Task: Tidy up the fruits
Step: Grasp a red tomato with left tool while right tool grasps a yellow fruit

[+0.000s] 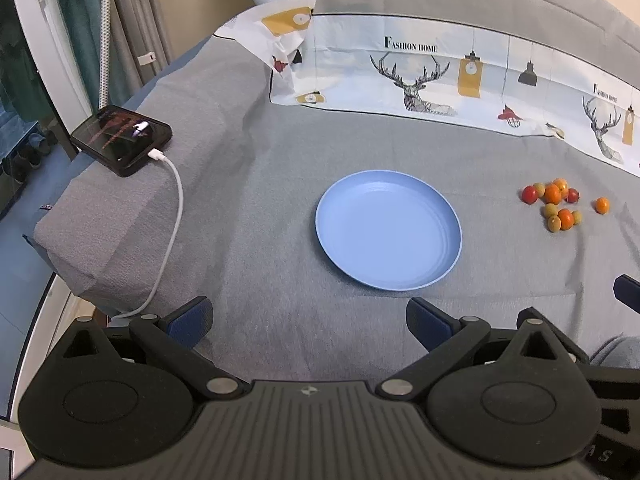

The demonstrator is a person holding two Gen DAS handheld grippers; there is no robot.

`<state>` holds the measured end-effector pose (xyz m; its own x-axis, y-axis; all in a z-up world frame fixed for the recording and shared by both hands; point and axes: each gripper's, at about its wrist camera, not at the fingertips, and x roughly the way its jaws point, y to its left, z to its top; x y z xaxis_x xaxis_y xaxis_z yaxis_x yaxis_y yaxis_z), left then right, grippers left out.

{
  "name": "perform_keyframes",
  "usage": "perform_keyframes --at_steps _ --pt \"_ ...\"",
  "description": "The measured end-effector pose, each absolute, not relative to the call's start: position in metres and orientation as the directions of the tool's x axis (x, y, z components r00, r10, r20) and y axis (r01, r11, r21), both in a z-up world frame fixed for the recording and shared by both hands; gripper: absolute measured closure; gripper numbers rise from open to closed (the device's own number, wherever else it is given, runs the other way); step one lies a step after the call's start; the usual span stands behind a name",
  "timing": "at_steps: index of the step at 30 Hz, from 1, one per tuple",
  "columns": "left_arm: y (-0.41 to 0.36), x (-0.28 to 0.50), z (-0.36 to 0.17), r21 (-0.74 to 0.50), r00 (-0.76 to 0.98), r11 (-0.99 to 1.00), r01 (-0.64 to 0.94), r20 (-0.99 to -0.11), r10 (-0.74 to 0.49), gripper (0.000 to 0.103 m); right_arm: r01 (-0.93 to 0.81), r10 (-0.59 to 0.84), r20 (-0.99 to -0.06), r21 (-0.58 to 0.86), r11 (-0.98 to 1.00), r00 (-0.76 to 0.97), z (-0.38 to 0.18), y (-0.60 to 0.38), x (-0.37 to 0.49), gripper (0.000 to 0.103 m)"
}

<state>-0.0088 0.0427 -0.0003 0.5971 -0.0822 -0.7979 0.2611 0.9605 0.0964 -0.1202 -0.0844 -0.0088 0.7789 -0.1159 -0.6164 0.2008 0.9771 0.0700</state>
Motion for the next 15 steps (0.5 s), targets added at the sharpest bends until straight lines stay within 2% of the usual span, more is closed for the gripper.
perform_keyframes --at_steps 7,15 --pt "0.023 -0.002 -0.011 0.136 0.575 0.949 0.285 -0.816 -0.056 0.000 0.256 -0.125 -0.619 0.127 0.958 0.775 -0.021 -0.104 -0.119 0.000" --pt "-0.029 0.015 -0.022 0.127 0.515 0.923 0.364 -0.853 -0.086 0.000 0.446 -0.260 -0.620 0.163 0.880 0.740 -0.048 -0.163 -0.118 0.000"
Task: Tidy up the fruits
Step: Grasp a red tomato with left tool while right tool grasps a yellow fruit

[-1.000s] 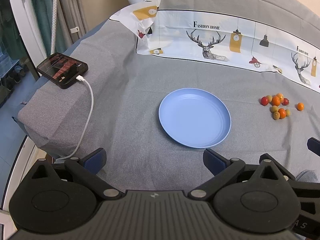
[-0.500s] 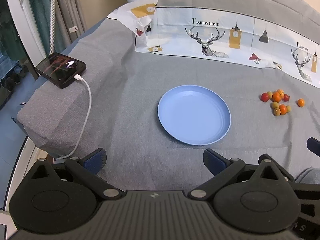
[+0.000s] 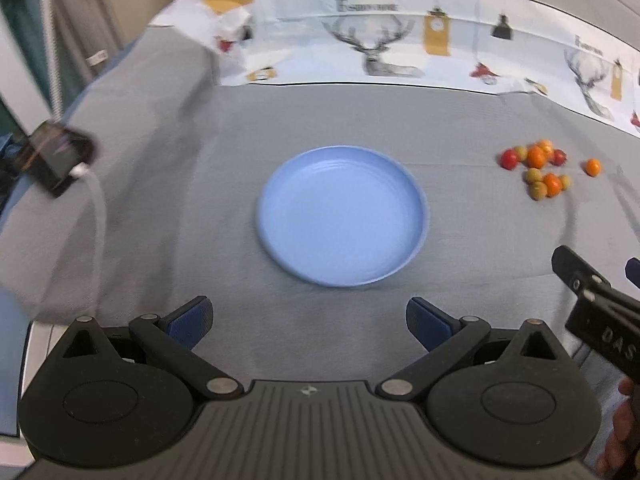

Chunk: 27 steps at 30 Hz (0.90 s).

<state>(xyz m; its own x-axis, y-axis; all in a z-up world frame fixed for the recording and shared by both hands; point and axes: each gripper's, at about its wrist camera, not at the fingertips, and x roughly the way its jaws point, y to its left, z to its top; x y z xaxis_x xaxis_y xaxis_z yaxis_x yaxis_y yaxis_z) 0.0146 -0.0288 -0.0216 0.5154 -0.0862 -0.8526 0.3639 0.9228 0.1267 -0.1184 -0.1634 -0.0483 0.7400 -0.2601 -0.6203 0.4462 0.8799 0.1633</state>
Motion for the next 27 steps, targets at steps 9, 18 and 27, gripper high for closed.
perform_keyframes --at_steps 9,18,27 --pt "-0.146 0.062 -0.044 0.125 0.484 0.860 0.494 -0.862 -0.153 0.000 0.667 -0.471 -0.632 0.099 0.739 0.615 -0.096 -0.273 -0.100 0.000" --pt "-0.268 0.138 -0.105 0.145 0.439 0.802 0.579 -0.885 -0.158 0.000 0.732 -0.576 -0.651 -0.046 0.680 0.494 -0.163 -0.362 -0.040 0.000" --pt "-0.341 0.186 -0.175 0.154 0.351 0.732 0.664 -0.928 -0.123 0.000 0.631 -0.467 -0.716 -0.048 0.774 0.519 -0.210 -0.402 0.005 0.001"
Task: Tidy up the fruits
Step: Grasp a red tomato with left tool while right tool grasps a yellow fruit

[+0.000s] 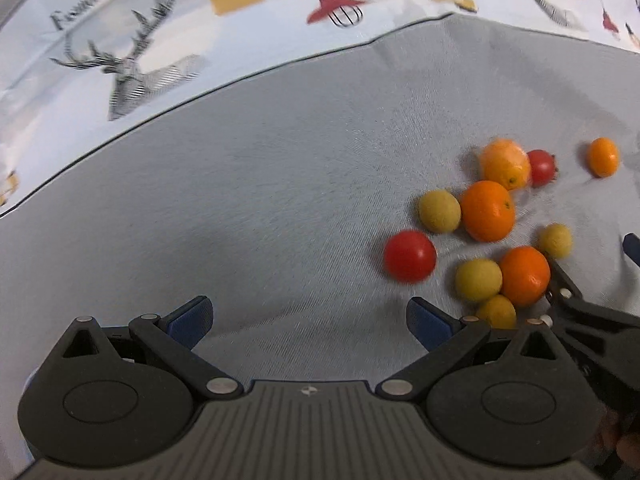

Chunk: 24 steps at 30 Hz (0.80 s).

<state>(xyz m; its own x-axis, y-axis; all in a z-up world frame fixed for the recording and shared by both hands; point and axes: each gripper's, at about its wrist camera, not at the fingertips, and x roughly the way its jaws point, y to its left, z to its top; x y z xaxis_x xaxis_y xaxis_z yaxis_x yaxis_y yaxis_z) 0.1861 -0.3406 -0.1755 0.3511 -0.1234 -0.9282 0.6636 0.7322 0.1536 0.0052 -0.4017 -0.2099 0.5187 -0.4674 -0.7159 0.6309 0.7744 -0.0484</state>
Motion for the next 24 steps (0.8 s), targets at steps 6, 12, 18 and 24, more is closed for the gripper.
perform_keyframes --at_steps 6,12,18,24 --pt "-0.358 0.204 -0.186 0.082 0.302 0.720 0.689 -0.936 -0.182 0.000 0.603 -0.437 -0.698 -0.011 0.798 0.567 -0.212 -0.405 0.009 0.001" --pt "-0.365 0.207 -0.181 -0.010 0.252 0.692 0.722 -0.927 -0.277 0.037 0.550 -0.380 -0.708 0.015 0.835 0.596 -0.211 -0.404 0.006 0.016" --pt "-0.362 0.195 -0.171 -0.041 0.235 0.671 0.740 -0.920 -0.315 0.072 0.512 -0.371 -0.674 0.011 0.859 0.638 -0.203 -0.399 0.004 0.075" --pt "-0.335 0.175 -0.144 -0.048 0.261 0.699 0.713 -0.908 -0.329 0.072 0.573 -0.373 -0.619 0.155 0.804 0.691 -0.192 -0.415 -0.014 0.075"
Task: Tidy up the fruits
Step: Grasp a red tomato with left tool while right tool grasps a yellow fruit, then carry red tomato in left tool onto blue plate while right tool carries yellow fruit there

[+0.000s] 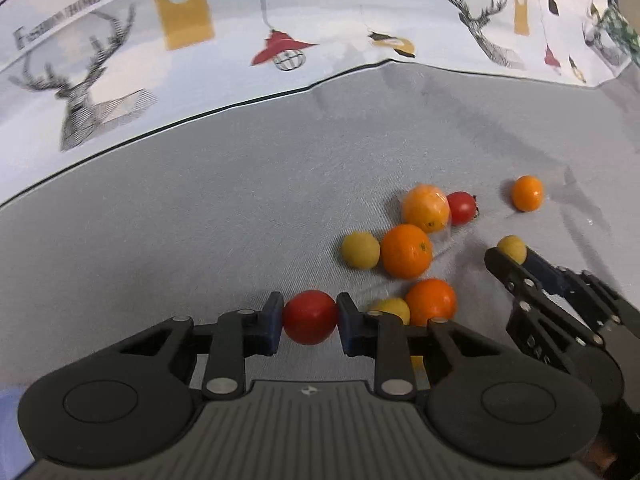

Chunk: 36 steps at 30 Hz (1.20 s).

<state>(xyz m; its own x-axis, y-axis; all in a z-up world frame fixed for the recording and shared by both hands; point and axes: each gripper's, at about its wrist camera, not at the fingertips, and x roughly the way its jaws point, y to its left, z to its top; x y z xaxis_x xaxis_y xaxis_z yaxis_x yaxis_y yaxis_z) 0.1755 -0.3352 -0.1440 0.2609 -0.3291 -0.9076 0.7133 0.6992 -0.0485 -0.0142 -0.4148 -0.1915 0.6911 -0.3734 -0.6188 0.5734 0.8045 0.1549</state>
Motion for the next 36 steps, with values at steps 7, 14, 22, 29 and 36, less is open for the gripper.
perform_keyframes --at_steps 7,14,22,29,36 --pt "-0.271 0.138 -0.097 -0.037 0.294 0.759 0.650 -0.909 -0.296 0.072 0.589 -0.287 -0.677 0.267 0.762 0.678 -0.176 -0.407 -0.032 0.075" --pt "-0.193 0.094 -0.053 -0.038 0.324 0.807 0.590 -0.904 -0.280 0.072 0.532 -0.181 -0.665 0.373 0.760 0.725 -0.126 -0.363 -0.061 0.075" --pt "-0.109 0.044 -0.016 -0.013 0.382 0.842 0.539 -0.888 -0.257 0.072 0.372 -0.057 -0.628 0.384 0.845 0.776 -0.064 -0.273 -0.097 0.075" --pt "-0.030 0.007 0.002 -0.019 0.430 0.880 0.475 -0.867 -0.251 0.072 0.234 0.056 -0.629 0.368 0.900 0.775 -0.029 -0.194 -0.116 0.075" --pt "0.033 -0.022 0.011 -0.047 0.476 0.913 0.406 -0.842 -0.255 0.072 0.135 0.117 -0.625 0.341 0.930 0.772 -0.005 -0.135 -0.129 0.075"
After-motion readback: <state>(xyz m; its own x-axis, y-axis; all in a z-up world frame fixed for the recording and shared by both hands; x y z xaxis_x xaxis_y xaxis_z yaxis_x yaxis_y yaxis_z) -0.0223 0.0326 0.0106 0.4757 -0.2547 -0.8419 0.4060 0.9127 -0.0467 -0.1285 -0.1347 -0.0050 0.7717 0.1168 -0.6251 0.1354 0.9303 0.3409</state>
